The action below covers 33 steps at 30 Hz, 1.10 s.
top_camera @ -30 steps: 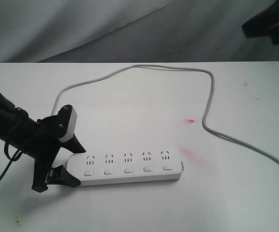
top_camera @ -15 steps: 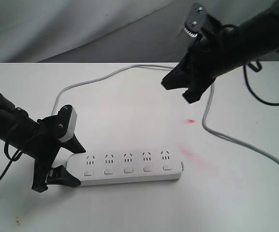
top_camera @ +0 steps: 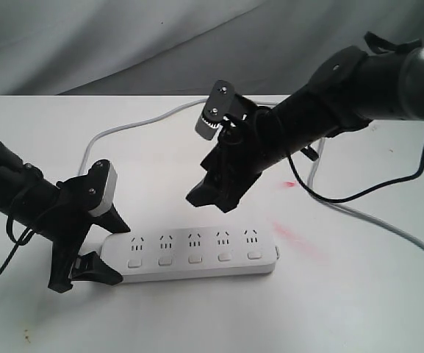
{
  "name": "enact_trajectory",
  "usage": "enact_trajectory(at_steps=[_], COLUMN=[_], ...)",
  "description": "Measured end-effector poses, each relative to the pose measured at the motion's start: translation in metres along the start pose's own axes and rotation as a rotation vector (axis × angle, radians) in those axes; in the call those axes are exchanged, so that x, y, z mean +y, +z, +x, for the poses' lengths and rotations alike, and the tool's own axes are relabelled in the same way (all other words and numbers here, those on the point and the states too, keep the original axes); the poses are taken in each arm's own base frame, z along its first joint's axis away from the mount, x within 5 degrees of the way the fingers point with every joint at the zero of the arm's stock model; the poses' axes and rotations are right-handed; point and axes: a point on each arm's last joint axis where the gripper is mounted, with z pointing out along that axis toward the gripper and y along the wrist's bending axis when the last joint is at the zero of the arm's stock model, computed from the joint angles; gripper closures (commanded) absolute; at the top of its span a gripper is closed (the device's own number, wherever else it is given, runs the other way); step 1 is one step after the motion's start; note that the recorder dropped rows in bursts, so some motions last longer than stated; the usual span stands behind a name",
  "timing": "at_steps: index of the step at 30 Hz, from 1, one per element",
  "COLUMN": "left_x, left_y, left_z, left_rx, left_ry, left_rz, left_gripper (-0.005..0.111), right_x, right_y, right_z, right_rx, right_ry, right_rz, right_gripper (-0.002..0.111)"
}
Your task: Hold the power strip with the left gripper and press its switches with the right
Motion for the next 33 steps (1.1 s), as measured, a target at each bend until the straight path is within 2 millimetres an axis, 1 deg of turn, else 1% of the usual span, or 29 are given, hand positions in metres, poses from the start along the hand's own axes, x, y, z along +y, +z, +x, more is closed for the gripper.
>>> enact_trajectory(at_steps=[8,14,23,31,33], left_x=[0.000,0.000,0.000,0.000,0.000], left_y=[0.000,0.000,0.000,0.000,0.000], left_z=[0.000,0.000,0.000,0.000,0.000], left_rx=[-0.001,-0.001,-0.001,-0.001,-0.001], left_ry=[-0.001,-0.001,-0.001,-0.001,-0.001], left_rz=[-0.001,-0.001,-0.001,-0.001,-0.001], left_gripper=[0.064,0.064,0.064,0.064,0.064], right_x=[0.021,0.032,0.046,0.049,0.049], right_y=[0.030,0.051,0.065,0.085,0.087], right_z=[-0.010,-0.011,-0.018,-0.010,-0.011], right_rx=[-0.013,-0.025,-0.052,-0.031,-0.044], right_ry=[-0.066,-0.116,-0.198,-0.204,-0.198], right_rz=[-0.037,-0.072,-0.083,-0.080,-0.075], right_gripper=[0.042,0.042,0.042,0.042,0.042])
